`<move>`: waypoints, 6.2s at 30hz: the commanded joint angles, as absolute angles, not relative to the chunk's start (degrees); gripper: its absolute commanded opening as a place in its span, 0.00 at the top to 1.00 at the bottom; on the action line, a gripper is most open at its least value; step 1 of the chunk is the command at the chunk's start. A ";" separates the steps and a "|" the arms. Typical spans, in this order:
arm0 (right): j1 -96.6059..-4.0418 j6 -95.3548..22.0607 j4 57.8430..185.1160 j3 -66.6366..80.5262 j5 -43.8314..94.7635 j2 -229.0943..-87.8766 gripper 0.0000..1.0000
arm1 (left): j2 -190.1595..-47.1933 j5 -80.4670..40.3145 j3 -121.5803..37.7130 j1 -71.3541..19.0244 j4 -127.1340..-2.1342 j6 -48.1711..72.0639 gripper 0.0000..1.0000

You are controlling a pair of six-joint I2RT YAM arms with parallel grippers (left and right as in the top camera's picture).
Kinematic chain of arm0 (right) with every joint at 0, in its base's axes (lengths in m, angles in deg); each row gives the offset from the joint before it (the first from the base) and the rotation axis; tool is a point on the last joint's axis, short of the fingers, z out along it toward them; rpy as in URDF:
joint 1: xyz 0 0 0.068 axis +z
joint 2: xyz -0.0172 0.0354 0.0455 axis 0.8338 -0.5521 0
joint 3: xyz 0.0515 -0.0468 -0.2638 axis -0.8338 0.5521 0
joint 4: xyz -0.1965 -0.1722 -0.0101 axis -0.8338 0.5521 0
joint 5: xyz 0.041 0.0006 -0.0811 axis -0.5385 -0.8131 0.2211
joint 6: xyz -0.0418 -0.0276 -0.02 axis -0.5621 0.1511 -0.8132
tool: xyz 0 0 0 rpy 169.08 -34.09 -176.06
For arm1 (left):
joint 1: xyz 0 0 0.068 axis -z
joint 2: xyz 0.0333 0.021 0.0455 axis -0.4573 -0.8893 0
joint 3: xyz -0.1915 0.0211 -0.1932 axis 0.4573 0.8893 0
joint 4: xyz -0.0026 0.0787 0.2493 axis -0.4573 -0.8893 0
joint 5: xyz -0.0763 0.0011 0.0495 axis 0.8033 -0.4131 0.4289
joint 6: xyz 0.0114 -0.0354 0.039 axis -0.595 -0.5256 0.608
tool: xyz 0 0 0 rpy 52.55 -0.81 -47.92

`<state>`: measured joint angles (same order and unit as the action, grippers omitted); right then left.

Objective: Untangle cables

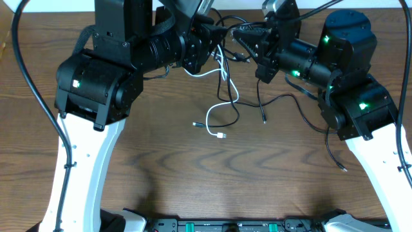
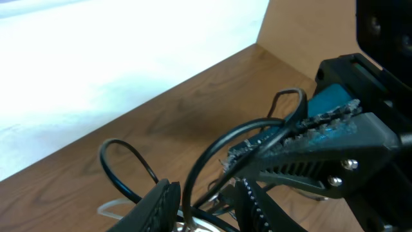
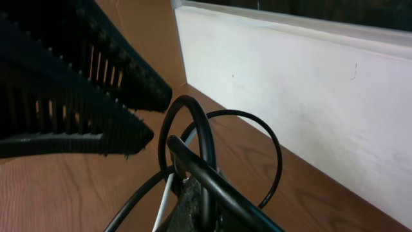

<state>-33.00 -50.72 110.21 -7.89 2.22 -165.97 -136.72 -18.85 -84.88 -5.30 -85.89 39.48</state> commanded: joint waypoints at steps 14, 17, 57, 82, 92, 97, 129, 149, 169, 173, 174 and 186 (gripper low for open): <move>-32.76 -51.20 108.66 -8.37 -4.90 -165.05 0.99 | -138.18 -20.78 -85.89 -5.26 -85.80 40.92 0.93; -32.76 -51.29 108.99 -8.37 -3.81 -165.05 0.99 | -138.45 -20.80 -85.89 -5.28 -85.63 40.90 0.92; -46.58 -50.70 111.52 -8.37 -5.49 -164.97 0.99 | -135.12 -4.71 -85.89 -21.72 -88.43 36.96 0.77; -39.52 -48.19 104.07 -8.37 -2.39 -164.99 0.99 | -135.52 -4.86 -85.89 -5.61 -87.35 37.27 0.77; -39.52 -39.84 97.21 -8.37 -5.80 -164.97 0.99 | -137.70 -9.06 -85.89 -2.96 -87.49 40.63 0.77; -39.52 -38.92 99.04 -8.37 -9.80 -164.97 0.99 | -138.82 -12.45 -85.89 -2.96 -87.14 41.14 0.77; -37.61 -35.75 96.70 -8.37 -19.57 -164.97 0.99 | -139.30 -20.34 -85.89 -2.96 -84.32 44.50 0.58; -41.33 -45.17 107.72 -8.37 -6.02 -164.97 0.99 | -139.28 -20.43 -85.89 -3.03 -84.36 44.52 0.93; -47.06 -54.50 120.05 -8.37 20.84 -164.99 0.99 | -129.11 -28.64 -85.89 -3.09 -76.75 42.12 0.93; -49.48 -54.99 121.36 -8.37 22.35 -164.99 0.99 | -124.04 -37.78 -85.89 -3.09 -76.40 42.14 0.92; -49.92 -55.01 121.53 -8.37 22.77 -164.99 0.99 | -123.17 -39.20 -85.89 -3.09 -76.40 42.14 0.93; -54.62 -59.71 122.47 -8.37 30.68 -164.99 0.99 | -115.71 -50.65 -85.91 -3.09 -76.16 44.13 0.93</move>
